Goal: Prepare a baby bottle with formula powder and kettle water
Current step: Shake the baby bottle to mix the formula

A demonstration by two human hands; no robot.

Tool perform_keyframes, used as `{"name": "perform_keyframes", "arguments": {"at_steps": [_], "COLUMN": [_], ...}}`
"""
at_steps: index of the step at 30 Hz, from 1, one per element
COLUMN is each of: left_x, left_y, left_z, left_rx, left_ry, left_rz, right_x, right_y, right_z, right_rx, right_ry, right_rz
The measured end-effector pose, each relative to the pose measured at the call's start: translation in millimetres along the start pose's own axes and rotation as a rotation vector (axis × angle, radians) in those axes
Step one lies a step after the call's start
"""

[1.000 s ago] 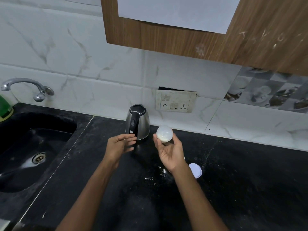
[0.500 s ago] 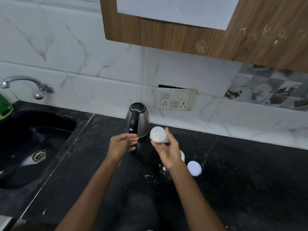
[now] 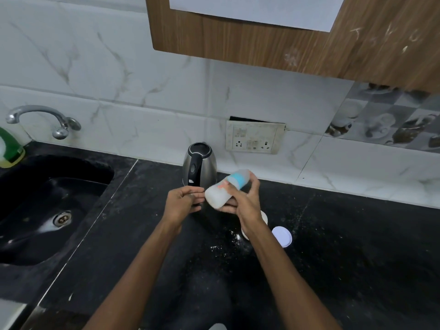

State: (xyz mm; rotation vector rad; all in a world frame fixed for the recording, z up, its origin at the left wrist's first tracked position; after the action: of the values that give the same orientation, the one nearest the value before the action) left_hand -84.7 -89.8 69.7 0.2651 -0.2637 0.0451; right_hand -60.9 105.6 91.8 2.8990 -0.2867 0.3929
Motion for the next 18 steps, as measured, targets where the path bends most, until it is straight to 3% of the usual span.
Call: {"name": "perform_keyframes", "arguments": {"at_steps": [12,15,18], "left_x": [-0.2,0.4,-1.9], "left_y": [7.9,11.1,10.1], "left_z": [-1.8,-2.7,-0.6], "left_rx": [-0.02,-0.035,-0.042], "left_ry": [-0.004,-0.014,-0.008], "left_rz": [-0.008,-0.019,-0.026], "right_x": [-1.1,1.6,1.6], "right_y": [-14.4,-7.8,-19.2], "right_z": [-9.1,-9.5,-8.1], "right_rx": [-0.051,0.022,-0.055], "right_ry": [-0.02,0.005,0.004], "right_rz": [0.047,-0.028,0.046]}}
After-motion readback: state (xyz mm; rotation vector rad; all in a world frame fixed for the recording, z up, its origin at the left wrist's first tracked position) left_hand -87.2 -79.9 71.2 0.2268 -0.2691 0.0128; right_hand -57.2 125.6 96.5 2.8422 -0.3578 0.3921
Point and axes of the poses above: each hand's wrist, its own x-axis away from the middle knuckle, its own y-axis out of the palm, z = x × y, the point moved 9 cm from there along -x, towards the middle knuckle, and after that the axes turned 12 degrees about x, right-handed, at the moved point
